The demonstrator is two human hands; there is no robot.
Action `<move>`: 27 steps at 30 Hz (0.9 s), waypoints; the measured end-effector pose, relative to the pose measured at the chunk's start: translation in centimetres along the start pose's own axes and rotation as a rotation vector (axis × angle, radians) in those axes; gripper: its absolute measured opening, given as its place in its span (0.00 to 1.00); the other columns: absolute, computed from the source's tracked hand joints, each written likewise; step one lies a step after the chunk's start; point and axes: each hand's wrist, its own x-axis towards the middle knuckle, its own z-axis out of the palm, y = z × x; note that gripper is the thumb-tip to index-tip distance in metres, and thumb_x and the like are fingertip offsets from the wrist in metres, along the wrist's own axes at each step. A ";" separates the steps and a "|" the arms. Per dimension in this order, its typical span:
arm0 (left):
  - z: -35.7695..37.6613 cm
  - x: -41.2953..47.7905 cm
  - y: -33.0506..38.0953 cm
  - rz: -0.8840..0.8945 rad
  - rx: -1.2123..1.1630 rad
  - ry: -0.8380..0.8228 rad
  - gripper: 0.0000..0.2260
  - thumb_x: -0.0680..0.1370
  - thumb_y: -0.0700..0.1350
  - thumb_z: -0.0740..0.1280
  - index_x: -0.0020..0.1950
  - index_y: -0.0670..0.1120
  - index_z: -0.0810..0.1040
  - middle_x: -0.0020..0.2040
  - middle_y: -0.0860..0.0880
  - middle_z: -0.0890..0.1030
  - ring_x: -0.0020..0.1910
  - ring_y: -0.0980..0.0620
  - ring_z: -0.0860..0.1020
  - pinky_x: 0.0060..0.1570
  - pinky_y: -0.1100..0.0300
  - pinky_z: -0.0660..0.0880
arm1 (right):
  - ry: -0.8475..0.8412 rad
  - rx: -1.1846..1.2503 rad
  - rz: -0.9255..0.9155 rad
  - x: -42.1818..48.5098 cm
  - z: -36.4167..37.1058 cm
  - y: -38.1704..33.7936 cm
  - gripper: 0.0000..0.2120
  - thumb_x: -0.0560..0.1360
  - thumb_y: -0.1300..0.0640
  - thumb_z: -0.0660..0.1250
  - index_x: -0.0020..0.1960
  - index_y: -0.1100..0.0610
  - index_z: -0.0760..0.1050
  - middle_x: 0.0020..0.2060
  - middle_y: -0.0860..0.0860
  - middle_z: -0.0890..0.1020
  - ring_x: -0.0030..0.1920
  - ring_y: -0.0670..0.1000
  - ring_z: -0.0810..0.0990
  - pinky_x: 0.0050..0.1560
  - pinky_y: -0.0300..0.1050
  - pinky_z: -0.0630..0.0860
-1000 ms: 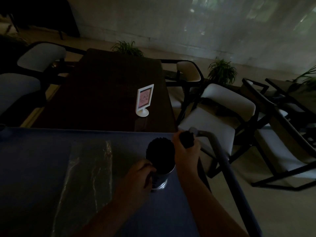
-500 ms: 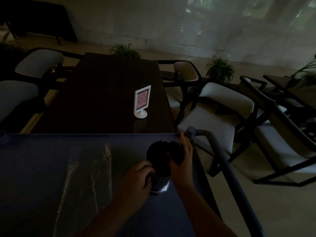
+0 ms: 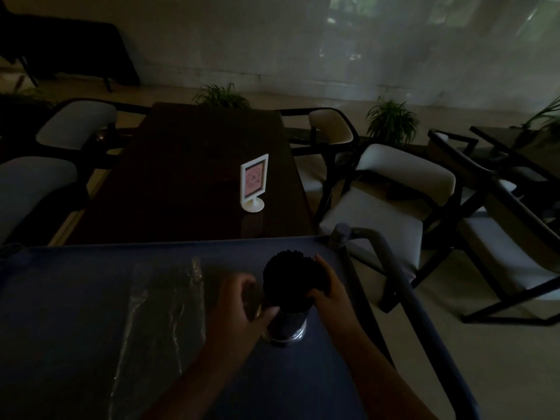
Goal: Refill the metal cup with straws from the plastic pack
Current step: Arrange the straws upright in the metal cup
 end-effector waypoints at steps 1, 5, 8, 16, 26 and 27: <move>0.2 0.3 -0.1 -0.061 0.000 -0.052 0.34 0.66 0.43 0.79 0.67 0.55 0.66 0.64 0.55 0.71 0.62 0.53 0.72 0.61 0.51 0.73 | 0.005 0.023 -0.002 -0.2 0.1 0.0 0.30 0.74 0.76 0.63 0.73 0.61 0.62 0.66 0.53 0.72 0.66 0.49 0.71 0.54 0.26 0.73; 1.0 2.0 -0.1 -0.116 0.047 -0.351 0.51 0.67 0.45 0.78 0.79 0.54 0.47 0.70 0.60 0.58 0.70 0.61 0.57 0.65 0.62 0.61 | 0.034 0.113 0.007 -1.3 0.4 0.0 0.22 0.76 0.73 0.62 0.64 0.52 0.71 0.59 0.46 0.78 0.57 0.37 0.78 0.51 0.26 0.74; 1.7 3.1 0.4 -0.158 -0.027 -0.352 0.41 0.70 0.41 0.76 0.74 0.58 0.55 0.66 0.60 0.65 0.66 0.61 0.64 0.58 0.66 0.65 | 0.033 0.138 0.009 -2.0 0.4 0.4 0.20 0.77 0.72 0.63 0.61 0.51 0.74 0.57 0.47 0.81 0.55 0.37 0.80 0.52 0.31 0.75; 2.8 5.3 0.9 -0.182 -0.080 -0.201 0.16 0.73 0.40 0.72 0.49 0.61 0.73 0.49 0.60 0.78 0.50 0.63 0.77 0.45 0.67 0.73 | 0.041 0.132 0.056 -2.5 0.6 1.3 0.14 0.78 0.67 0.64 0.55 0.49 0.77 0.49 0.46 0.84 0.50 0.39 0.81 0.47 0.33 0.76; 3.8 5.5 0.3 -0.247 -0.124 -0.100 0.10 0.72 0.40 0.72 0.48 0.53 0.77 0.47 0.52 0.83 0.48 0.53 0.82 0.46 0.59 0.78 | 0.022 0.121 0.042 -3.0 1.0 1.0 0.19 0.77 0.73 0.60 0.54 0.50 0.76 0.49 0.44 0.83 0.47 0.33 0.81 0.47 0.28 0.74; 3.8 5.5 0.3 -0.256 -0.122 -0.101 0.09 0.73 0.41 0.72 0.48 0.53 0.77 0.48 0.51 0.83 0.49 0.52 0.82 0.49 0.56 0.79 | 0.021 0.121 0.042 -3.0 1.0 1.1 0.20 0.77 0.73 0.60 0.54 0.50 0.76 0.49 0.43 0.82 0.48 0.32 0.80 0.47 0.27 0.74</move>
